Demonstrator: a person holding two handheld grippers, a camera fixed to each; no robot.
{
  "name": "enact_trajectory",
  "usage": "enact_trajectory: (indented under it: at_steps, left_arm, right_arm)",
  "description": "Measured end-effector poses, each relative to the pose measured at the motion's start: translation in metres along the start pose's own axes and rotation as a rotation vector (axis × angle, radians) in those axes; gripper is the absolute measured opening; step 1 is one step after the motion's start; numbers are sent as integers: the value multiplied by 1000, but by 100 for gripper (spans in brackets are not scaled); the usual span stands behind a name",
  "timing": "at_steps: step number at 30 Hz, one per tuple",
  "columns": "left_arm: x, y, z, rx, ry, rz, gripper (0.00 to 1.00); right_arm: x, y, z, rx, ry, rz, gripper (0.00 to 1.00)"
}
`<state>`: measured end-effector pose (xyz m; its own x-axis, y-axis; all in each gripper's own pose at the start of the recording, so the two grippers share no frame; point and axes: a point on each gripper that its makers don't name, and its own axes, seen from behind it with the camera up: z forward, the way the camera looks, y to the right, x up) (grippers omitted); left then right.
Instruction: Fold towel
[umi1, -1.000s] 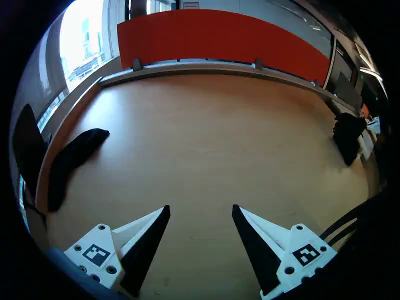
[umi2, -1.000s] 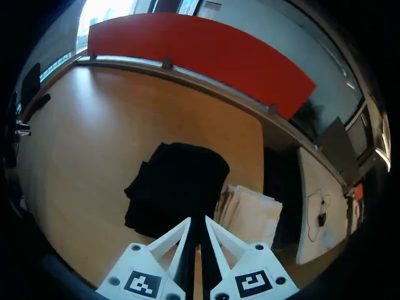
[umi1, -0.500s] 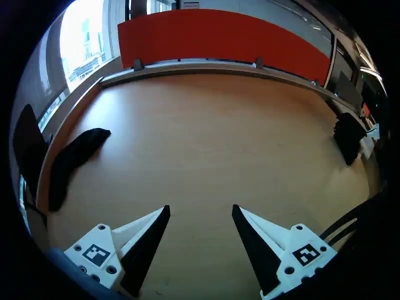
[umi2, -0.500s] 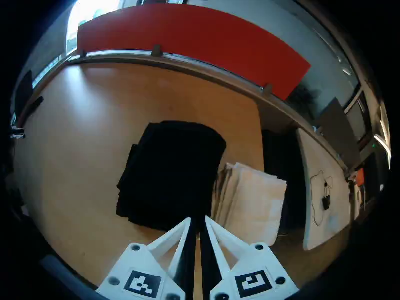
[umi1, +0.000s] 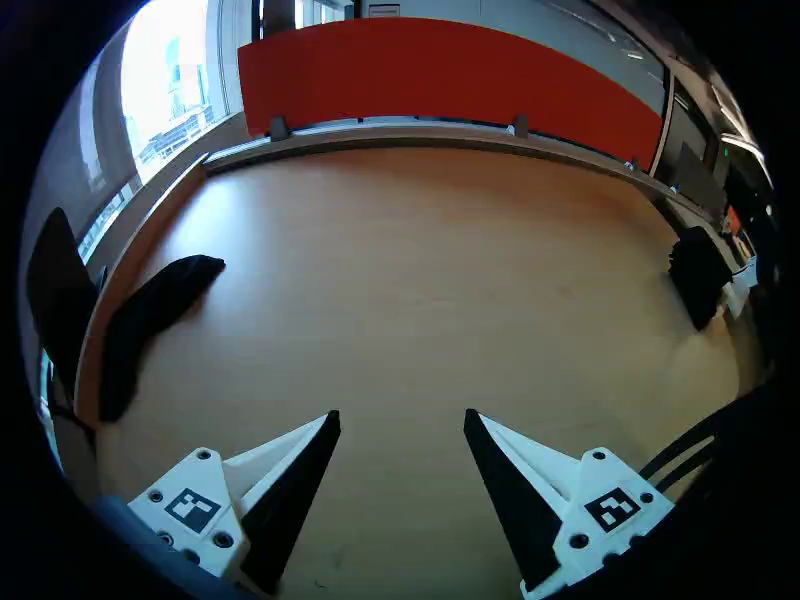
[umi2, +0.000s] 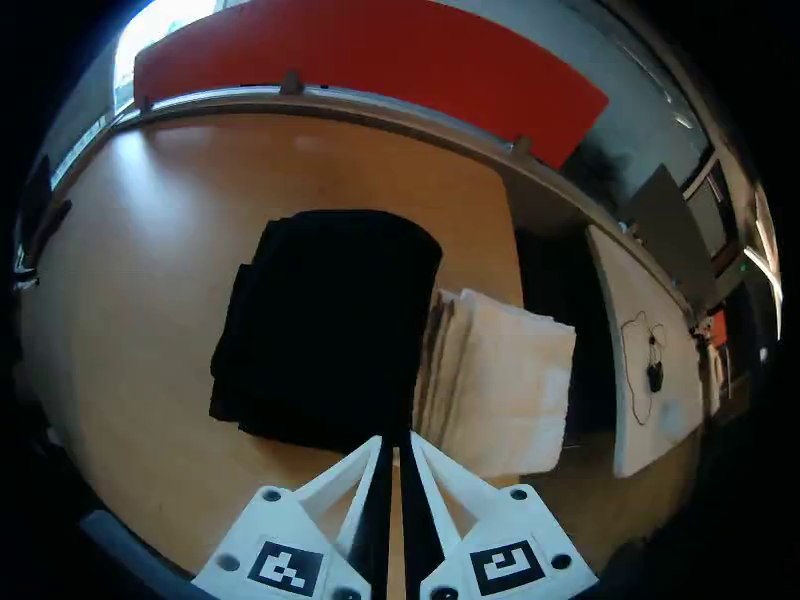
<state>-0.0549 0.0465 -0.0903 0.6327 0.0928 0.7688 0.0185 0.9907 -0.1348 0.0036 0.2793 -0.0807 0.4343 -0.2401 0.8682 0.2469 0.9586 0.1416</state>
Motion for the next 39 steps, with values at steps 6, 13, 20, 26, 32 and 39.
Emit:
enact_trajectory:
  at_steps: [6,13,20,26,32,39]
  left_arm:
    - [-1,1,1,-1,-1,-1,92]
    - [0,2,0,-3,1,1,92]
    - [0,2,1,-4,2,2,92]
    - [0,2,1,-5,2,1,92]
    - [-1,3,1,-6,1,3,92]
    - [0,4,0,-8,5,1,92]
  right_arm:
    - [-1,0,1,-1,-3,2,4]
    - [-2,0,2,-5,-6,2,4]
    - [-7,2,1,-20,-18,-4,12]
    - [-13,8,0,-43,-27,1,28]
    - [-14,9,-1,-48,-19,16,67]
    - [-9,5,-3,-42,1,24,85]
